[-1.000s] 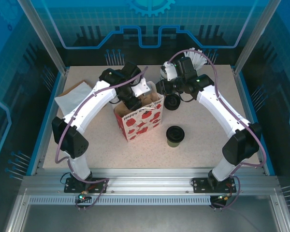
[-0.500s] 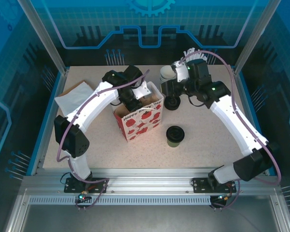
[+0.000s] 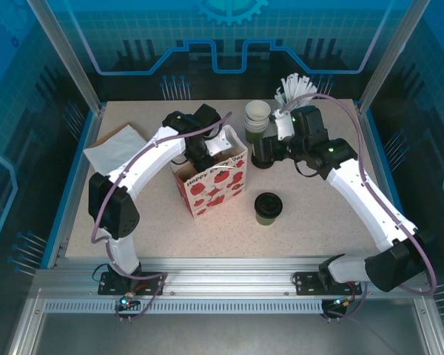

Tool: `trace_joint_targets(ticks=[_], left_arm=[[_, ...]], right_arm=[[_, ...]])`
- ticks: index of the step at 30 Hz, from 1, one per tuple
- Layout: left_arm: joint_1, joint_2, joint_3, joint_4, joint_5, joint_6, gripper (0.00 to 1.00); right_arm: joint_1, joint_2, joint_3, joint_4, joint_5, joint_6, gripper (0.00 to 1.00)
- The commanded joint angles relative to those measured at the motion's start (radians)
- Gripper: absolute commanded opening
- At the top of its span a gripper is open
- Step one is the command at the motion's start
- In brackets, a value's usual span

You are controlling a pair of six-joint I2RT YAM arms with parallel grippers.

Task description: Pack the takeout coffee

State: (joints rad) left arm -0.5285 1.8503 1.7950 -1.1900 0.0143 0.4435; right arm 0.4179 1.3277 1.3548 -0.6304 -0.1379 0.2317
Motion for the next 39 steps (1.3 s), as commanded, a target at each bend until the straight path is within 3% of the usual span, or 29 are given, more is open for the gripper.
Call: trace_joint_targets(ticks=[1, 14, 39], left_arm=[[-0.009, 0.021, -0.025, 0.017, -0.028, -0.026, 0.32], [-0.023, 0.07, -0.086, 0.113, -0.022, -0.053, 0.36], [-0.026, 0.114, -0.321, 0.377, -0.011, -0.116, 0.47]], right_arm=[[-0.013, -0.037, -0.022, 0.018, 0.012, 0.004, 0.61], [-0.013, -0.086, -0.078, 0.021, 0.024, 0.001, 0.67], [-0.013, -0.079, -0.112, 0.036, 0.005, 0.009, 0.69]])
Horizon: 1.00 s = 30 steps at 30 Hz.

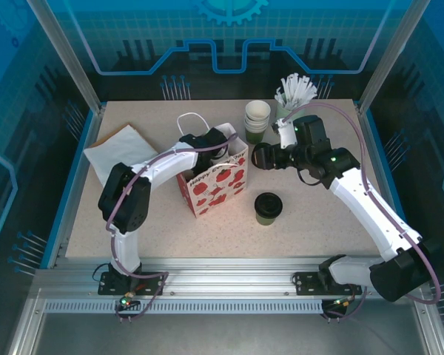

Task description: Pack the takeout coffee

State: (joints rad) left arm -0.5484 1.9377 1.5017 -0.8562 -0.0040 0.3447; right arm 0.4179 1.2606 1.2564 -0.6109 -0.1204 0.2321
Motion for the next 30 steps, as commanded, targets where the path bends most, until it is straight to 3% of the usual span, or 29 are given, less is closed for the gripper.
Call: trace_joint_targets(ticks=[1, 11, 21, 30], left_arm=[[-0.005, 0.03, -0.036, 0.054, 0.007, -0.019, 0.47], [-0.007, 0.021, -0.047, 0.073, 0.013, -0.038, 0.53], [-0.004, -0.089, -0.011, 0.023, 0.041, -0.047, 0.7], [0.003, -0.177, 0.073, -0.033, 0.051, -0.047, 0.72]], right_arm=[[-0.012, -0.013, -0.016, 0.019, -0.013, 0.009, 0.69], [-0.011, -0.01, -0.022, 0.014, -0.017, 0.008, 0.69], [-0.01, -0.01, -0.023, 0.015, -0.019, 0.007, 0.7], [-0.01, -0.024, -0.013, 0.003, -0.017, 0.005, 0.7]])
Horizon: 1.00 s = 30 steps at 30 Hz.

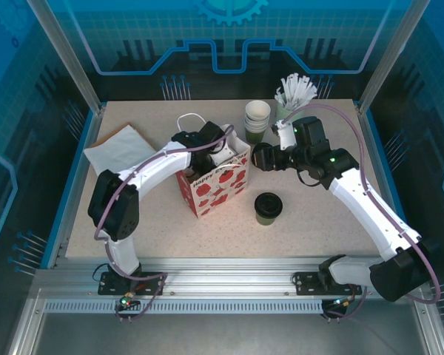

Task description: Pack the takeout coffee

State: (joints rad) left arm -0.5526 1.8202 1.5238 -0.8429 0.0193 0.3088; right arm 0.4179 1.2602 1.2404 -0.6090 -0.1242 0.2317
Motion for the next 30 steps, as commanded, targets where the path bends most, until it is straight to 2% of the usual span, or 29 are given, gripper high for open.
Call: trace_joint_targets(ticks=[1, 10, 18, 22, 26, 30], left_arm=[[0.01, -0.073, 0.062, -0.05, 0.031, -0.013, 0.72], [0.035, -0.163, 0.162, -0.063, 0.102, -0.022, 0.72], [0.044, -0.22, 0.273, -0.036, 0.098, -0.053, 0.72], [0.046, -0.25, 0.312, 0.018, 0.057, -0.095, 0.72], [0.044, -0.304, 0.335, 0.082, -0.013, -0.196, 0.71], [0.017, -0.431, 0.223, 0.192, 0.138, -0.378, 0.69]], right_arm=[[-0.009, -0.027, 0.005, -0.001, -0.01, 0.004, 0.7], [-0.007, -0.061, 0.011, -0.014, -0.005, 0.005, 0.7], [-0.004, -0.083, -0.008, -0.017, 0.011, 0.006, 0.7], [-0.004, -0.099, -0.057, -0.035, 0.032, 0.002, 0.7], [-0.009, -0.161, -0.164, -0.073, 0.052, 0.004, 0.71], [-0.071, -0.248, -0.301, -0.088, -0.038, 0.029, 0.76]])
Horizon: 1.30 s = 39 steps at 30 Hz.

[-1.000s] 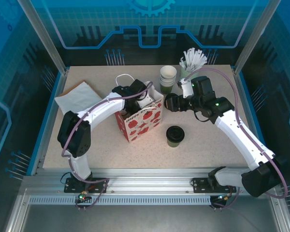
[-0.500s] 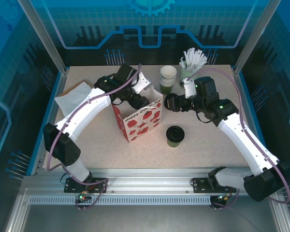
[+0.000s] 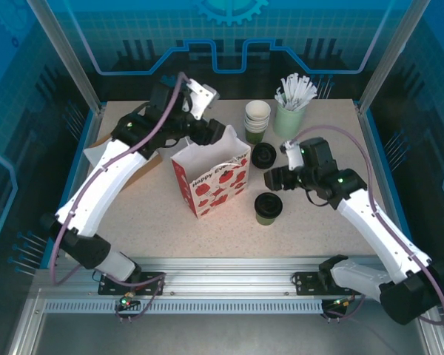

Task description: Pack the takeout coffee

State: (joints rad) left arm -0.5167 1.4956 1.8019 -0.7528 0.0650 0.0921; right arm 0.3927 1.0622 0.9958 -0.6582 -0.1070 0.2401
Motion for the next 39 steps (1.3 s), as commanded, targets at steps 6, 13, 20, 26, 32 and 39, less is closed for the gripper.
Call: trace_joint_targets(ticks=[6, 13, 20, 26, 32, 39], left_arm=[[-0.122, -0.303, -0.344, 0.337, 0.243, -0.363, 0.69], [-0.247, -0.404, -0.483, 0.289, 0.245, -0.406, 0.68], [-0.321, -0.45, -0.576, 0.292, 0.245, -0.428, 0.67], [-0.37, -0.451, -0.641, 0.322, 0.294, -0.445, 0.67], [-0.405, -0.456, -0.686, 0.316, 0.287, -0.452, 0.67], [-0.412, -0.471, -0.722, 0.347, 0.277, -0.465, 0.67]], right_arm=[[-0.132, -0.005, -0.153, 0.014, -0.253, 0.056, 0.78], [-0.135, 0.048, -0.234, 0.086, -0.246, 0.092, 0.77], [-0.149, 0.053, -0.279, 0.122, -0.274, 0.094, 0.72], [-0.173, 0.059, -0.298, 0.15, -0.338, 0.094, 0.64], [-0.177, 0.077, -0.311, 0.17, -0.386, 0.1, 0.59], [-0.18, 0.091, -0.321, 0.198, -0.446, 0.12, 0.55]])
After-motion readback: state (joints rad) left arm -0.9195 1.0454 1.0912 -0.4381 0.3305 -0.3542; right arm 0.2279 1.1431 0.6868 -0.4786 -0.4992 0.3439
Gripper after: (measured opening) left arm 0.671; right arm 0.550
